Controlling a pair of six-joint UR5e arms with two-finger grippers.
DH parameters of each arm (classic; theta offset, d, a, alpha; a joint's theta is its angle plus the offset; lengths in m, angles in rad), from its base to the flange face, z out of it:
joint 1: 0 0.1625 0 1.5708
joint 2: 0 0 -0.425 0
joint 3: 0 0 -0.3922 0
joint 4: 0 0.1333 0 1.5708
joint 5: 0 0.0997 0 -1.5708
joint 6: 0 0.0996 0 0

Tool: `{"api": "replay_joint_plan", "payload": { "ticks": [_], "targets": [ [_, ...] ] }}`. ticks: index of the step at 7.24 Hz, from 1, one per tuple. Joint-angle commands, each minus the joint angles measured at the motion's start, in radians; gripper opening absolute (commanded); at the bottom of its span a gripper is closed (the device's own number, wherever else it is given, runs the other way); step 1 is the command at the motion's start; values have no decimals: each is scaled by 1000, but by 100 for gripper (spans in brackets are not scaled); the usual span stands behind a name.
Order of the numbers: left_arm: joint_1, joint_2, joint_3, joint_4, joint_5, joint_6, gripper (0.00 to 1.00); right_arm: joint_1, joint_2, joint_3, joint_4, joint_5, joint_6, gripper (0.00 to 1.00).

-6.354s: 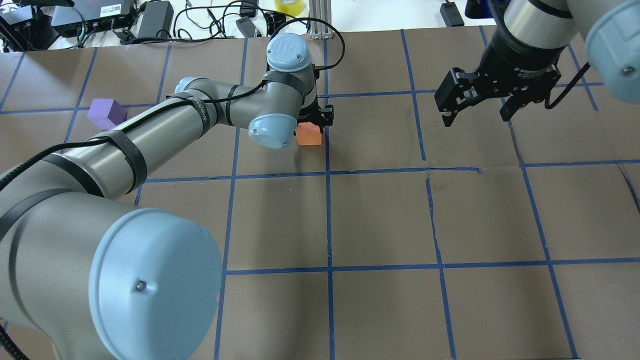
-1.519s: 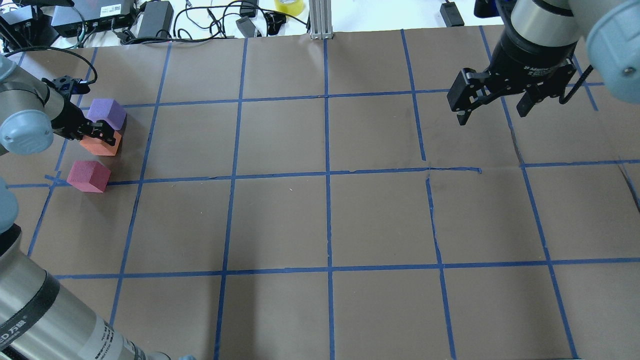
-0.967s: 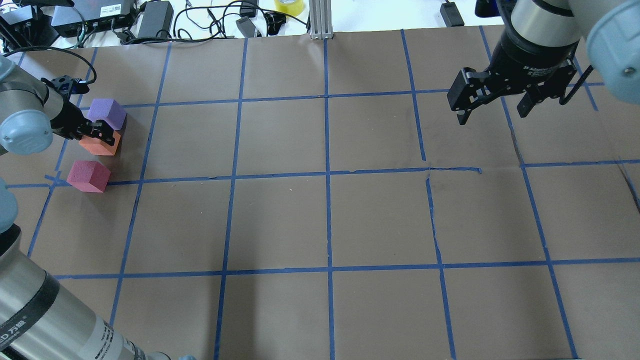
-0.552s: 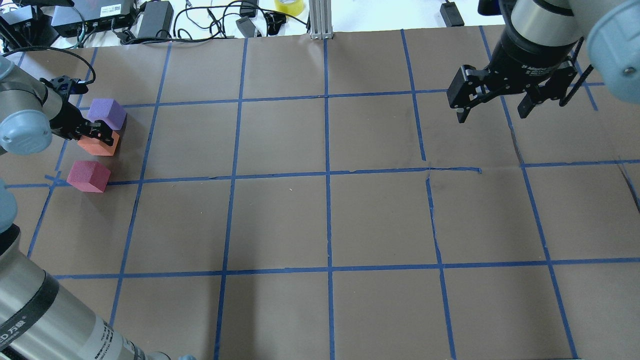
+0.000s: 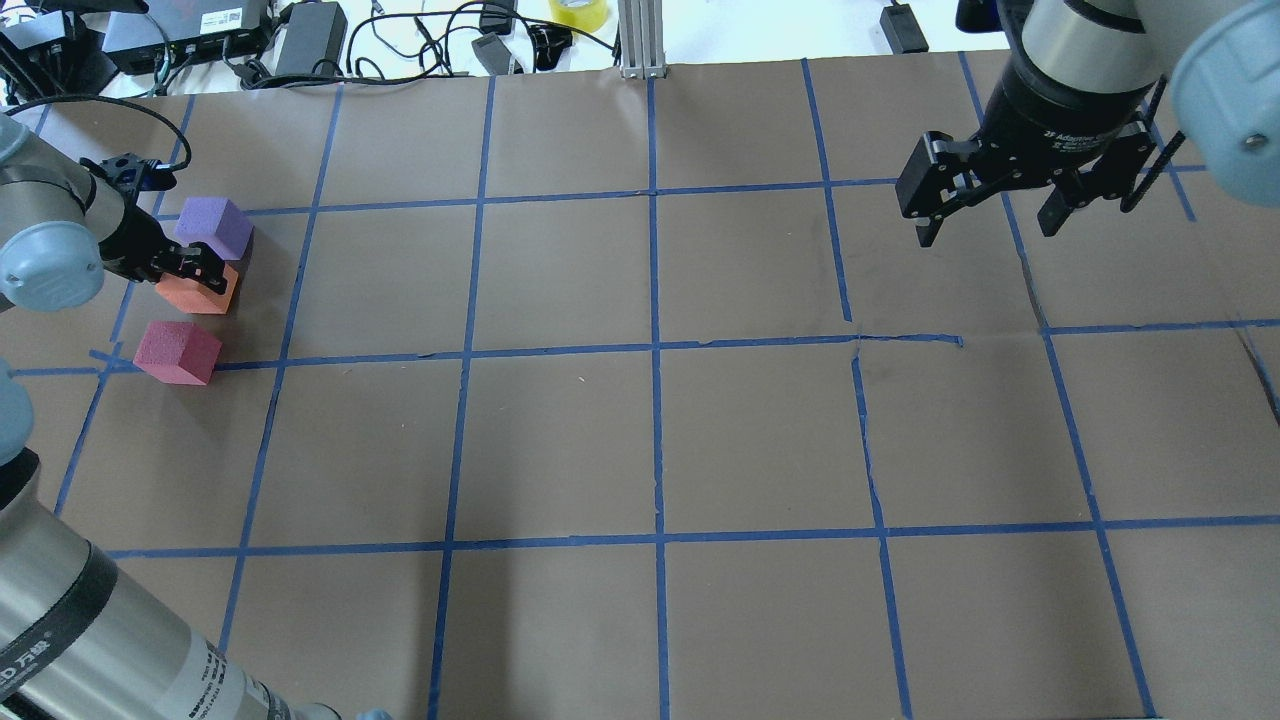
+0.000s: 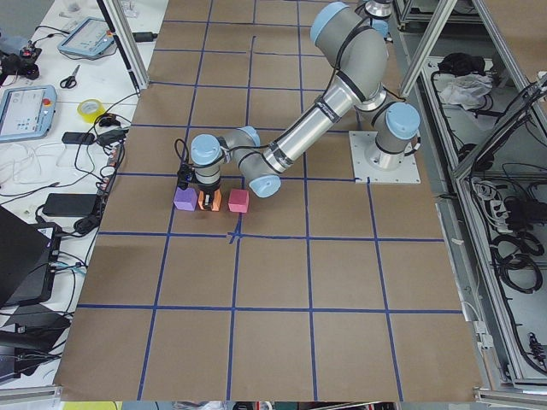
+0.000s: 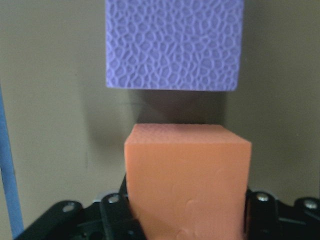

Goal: Arrange blocks in a line
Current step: 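Lower the orange cube into the gap and adjust its position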

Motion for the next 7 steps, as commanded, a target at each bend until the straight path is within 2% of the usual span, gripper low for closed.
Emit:
{"api": "replay_joint_plan", "payload": {
  "ticks": [1,3,4,6,7],
  "targets": [
    [1,-4,2,2,3,0,13,0,0,0,-1,-2,-2,100],
    [1,-7,-8,29,2,-1,95,0,-1,-1,-2,-1,-2,100],
    [-1,-7,-8,28,3,-14,100,0,-1,-3,-2,1,-3,100],
    [-27,59,-21,-1,5,-11,100,0,-1,-1,-2,4,-3,100],
    [-27,117,-10,-97,29,-11,100,0,-1,-1,-2,7,1,100]
  ]
}}
